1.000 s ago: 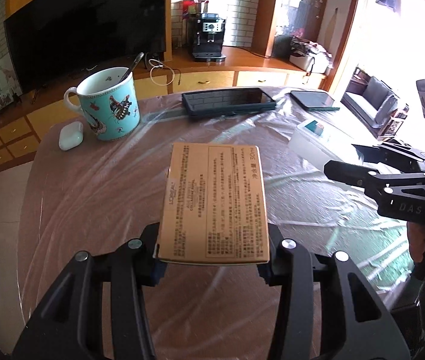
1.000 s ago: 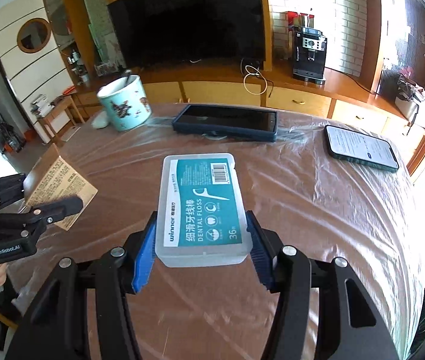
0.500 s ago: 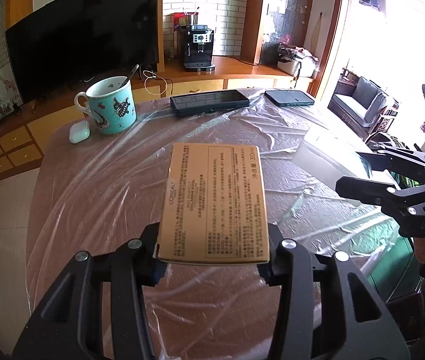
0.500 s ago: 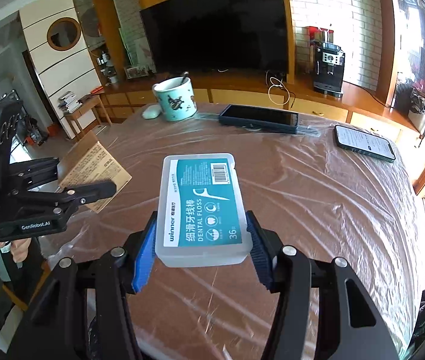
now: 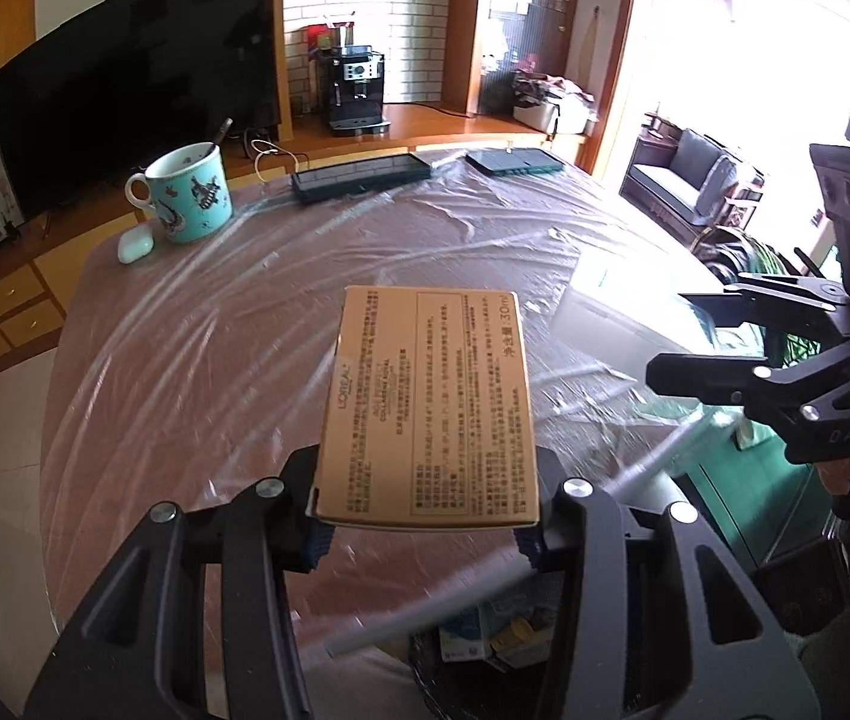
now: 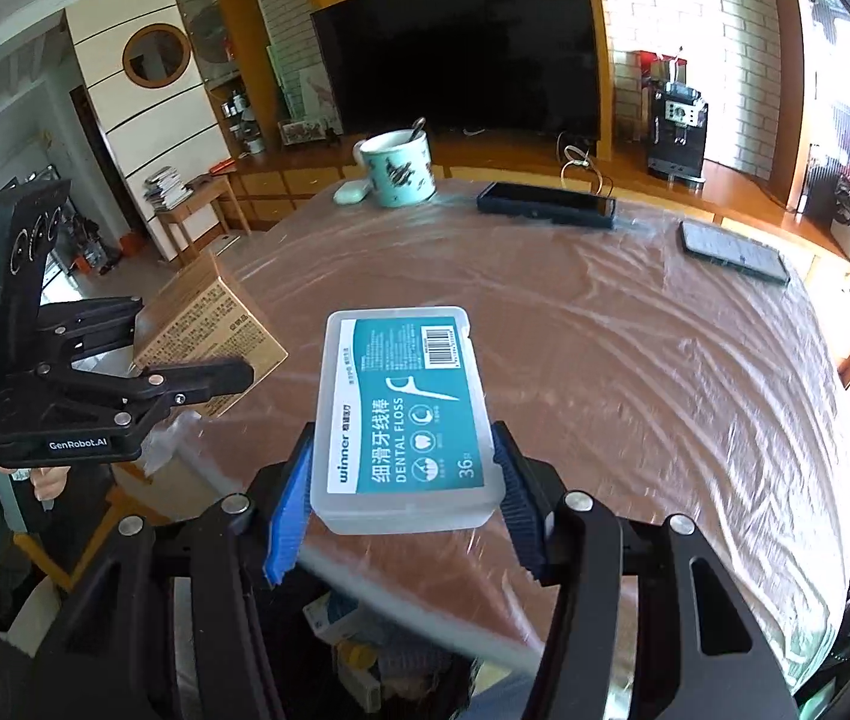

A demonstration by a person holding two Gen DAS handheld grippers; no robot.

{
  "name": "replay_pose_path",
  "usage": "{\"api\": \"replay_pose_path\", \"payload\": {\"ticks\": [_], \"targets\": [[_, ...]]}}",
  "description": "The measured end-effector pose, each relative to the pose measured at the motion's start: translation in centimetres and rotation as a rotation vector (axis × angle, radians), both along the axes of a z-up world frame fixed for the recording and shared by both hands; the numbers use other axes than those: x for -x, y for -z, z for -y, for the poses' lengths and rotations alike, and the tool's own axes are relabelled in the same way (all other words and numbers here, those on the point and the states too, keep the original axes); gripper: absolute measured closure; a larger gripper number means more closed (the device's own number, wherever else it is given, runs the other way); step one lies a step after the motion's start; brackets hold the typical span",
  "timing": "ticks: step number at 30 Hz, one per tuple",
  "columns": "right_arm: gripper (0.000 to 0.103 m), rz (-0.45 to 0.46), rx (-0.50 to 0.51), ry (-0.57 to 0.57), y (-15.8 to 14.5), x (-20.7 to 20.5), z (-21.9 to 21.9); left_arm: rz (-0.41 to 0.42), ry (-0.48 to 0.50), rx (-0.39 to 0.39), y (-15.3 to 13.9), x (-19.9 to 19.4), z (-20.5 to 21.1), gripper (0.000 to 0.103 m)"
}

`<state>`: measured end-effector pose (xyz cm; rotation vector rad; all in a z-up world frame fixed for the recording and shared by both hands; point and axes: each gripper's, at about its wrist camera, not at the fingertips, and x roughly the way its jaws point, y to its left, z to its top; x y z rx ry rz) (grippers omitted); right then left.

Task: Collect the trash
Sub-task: 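Carry the cardboard box with the left tool while the right tool carries the floss box over the bin, then open both tools to drop the two boxes into the bin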

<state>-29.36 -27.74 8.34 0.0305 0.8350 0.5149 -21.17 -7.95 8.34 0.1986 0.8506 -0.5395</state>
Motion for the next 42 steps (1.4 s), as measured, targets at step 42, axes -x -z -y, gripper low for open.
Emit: {"api": "replay_pose_path", "payload": {"ticks": [42], "targets": [[0.048,-0.294,0.150,-0.075,13.7,7.5,-3.4,-0.272,0.114,-0.190,14.7,7.5,2.4,0.056]]}}
